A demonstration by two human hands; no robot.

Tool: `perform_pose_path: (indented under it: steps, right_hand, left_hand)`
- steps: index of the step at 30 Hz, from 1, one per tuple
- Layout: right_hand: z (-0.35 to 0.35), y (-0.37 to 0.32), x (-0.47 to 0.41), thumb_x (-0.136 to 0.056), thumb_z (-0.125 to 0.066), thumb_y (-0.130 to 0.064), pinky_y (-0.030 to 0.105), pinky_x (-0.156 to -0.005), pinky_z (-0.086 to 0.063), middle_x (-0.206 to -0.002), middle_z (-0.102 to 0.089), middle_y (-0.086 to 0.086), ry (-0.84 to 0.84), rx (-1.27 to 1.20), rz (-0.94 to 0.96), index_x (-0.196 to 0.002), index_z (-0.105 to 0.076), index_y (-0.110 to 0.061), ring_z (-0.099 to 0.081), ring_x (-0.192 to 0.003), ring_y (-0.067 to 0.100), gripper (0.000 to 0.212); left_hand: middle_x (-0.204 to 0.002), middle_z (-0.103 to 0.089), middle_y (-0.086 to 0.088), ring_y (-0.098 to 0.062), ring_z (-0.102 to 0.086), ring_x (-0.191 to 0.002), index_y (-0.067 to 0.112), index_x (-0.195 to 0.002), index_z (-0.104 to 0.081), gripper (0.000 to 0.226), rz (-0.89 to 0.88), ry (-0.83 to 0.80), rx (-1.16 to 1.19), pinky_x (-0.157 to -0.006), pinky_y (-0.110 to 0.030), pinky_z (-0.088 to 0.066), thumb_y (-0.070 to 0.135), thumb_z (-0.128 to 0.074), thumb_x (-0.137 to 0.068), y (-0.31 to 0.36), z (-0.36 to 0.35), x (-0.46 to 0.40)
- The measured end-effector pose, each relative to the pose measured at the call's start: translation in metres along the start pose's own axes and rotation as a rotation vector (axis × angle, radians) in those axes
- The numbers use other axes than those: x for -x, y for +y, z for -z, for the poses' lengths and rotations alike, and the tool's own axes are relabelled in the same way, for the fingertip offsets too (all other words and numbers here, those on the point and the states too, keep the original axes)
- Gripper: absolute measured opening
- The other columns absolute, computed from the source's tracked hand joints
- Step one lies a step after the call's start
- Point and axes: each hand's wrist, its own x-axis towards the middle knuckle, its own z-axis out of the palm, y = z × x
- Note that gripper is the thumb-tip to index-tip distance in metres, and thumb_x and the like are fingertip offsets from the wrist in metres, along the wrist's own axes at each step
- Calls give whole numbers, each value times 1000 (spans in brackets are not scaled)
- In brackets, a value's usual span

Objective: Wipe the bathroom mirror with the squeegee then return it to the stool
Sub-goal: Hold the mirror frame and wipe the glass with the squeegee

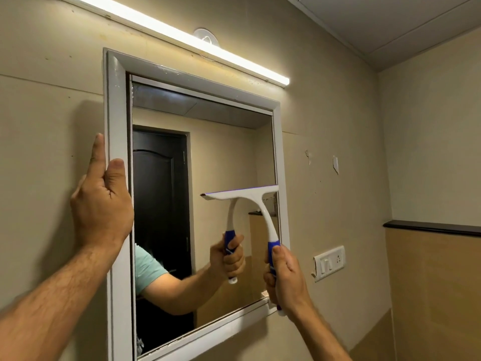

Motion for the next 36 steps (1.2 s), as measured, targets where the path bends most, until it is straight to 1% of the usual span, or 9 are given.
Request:
perform_pose_path:
  steps: [6, 11, 15, 19, 22, 26, 29, 33, 36]
  right_hand:
    - [7, 28, 46, -97, -38, -35, 20, -43, -39, -58, -46, 3, -48, -79, -151, -93, -53, -8, -42, -42, 5, 31]
    - [4, 4, 13, -97, -37, -39, 21, -50, -41, -65, -48, -1, 12, 11, -6, -85, -54, -17, -44, -52, 7, 31]
    - [2, 9, 9, -92, -38, -44, 23, -51, -41, -65, -47, 2, 13, -10, -2, -84, -53, -15, -43, -54, 10, 33]
    - [4, 37, 44, -89, -39, -42, 20, -41, -38, -57, -46, 3, -20, -106, -134, -90, -52, -6, -41, -41, 7, 38]
    - [5, 43, 59, -91, -39, -41, 20, -39, -37, -56, -45, 3, -19, -119, -197, -98, -52, -1, -39, -39, 6, 43]
    - [5, 15, 36, -84, -38, -50, 20, -43, -37, -59, -44, 1, 19, -71, -86, -89, -54, -8, -39, -43, 5, 44]
    - [2, 5, 20, -87, -36, -53, 19, -45, -39, -63, -45, 1, 34, 4, -47, -87, -53, -12, -41, -46, 4, 45]
    - [3, 25, 43, -90, -40, -59, 21, -40, -36, -57, -44, 1, 9, -95, -158, -87, -51, -8, -39, -41, 7, 52]
    - [7, 41, 70, -89, -41, -46, 21, -39, -32, -53, -42, 1, -13, -162, -258, -95, -52, -2, -36, -39, 9, 45]
  left_hand:
    - [-128, -57, -20, -43, -53, -105, 34, -148, -28, 47, 3, 18, -17, -89, -46, -44, 40, -33, -103, -4, -1, 5]
    - [-127, -57, -21, -44, -53, -105, 34, -149, -27, 47, -5, 10, -13, -91, -47, -44, 40, -32, -102, -6, 1, 9]
    - [-125, -58, -21, -43, -53, -105, 36, -149, -26, 47, 0, -3, -8, -91, -46, -44, 41, -32, -102, -6, 1, 12]
    - [-130, -56, -18, -41, -53, -109, 34, -149, -28, 47, -12, 12, 5, -93, -44, -44, 40, -33, -103, -9, 1, 13]
    - [-132, -56, -15, -40, -55, -106, 35, -148, -28, 47, -10, 20, 15, -91, -44, -45, 41, -34, -102, -11, 0, 12]
    - [-123, -60, -19, -41, -56, -97, 37, -148, -27, 47, -13, 22, -5, -86, -44, -46, 42, -33, -102, -15, 0, 12]
    - [-118, -60, -22, -42, -55, -96, 36, -149, -26, 48, -9, 9, -24, -83, -45, -46, 42, -33, -102, -16, 0, 14]
    - [-121, -59, -22, -43, -54, -99, 36, -149, -27, 47, 3, 1, -30, -82, -44, -45, 40, -34, -102, -15, 1, 17]
    - [-119, -60, -21, -42, -54, -93, 38, -148, -26, 48, 6, 8, -36, -77, -43, -44, 41, -34, -102, -17, 1, 18]
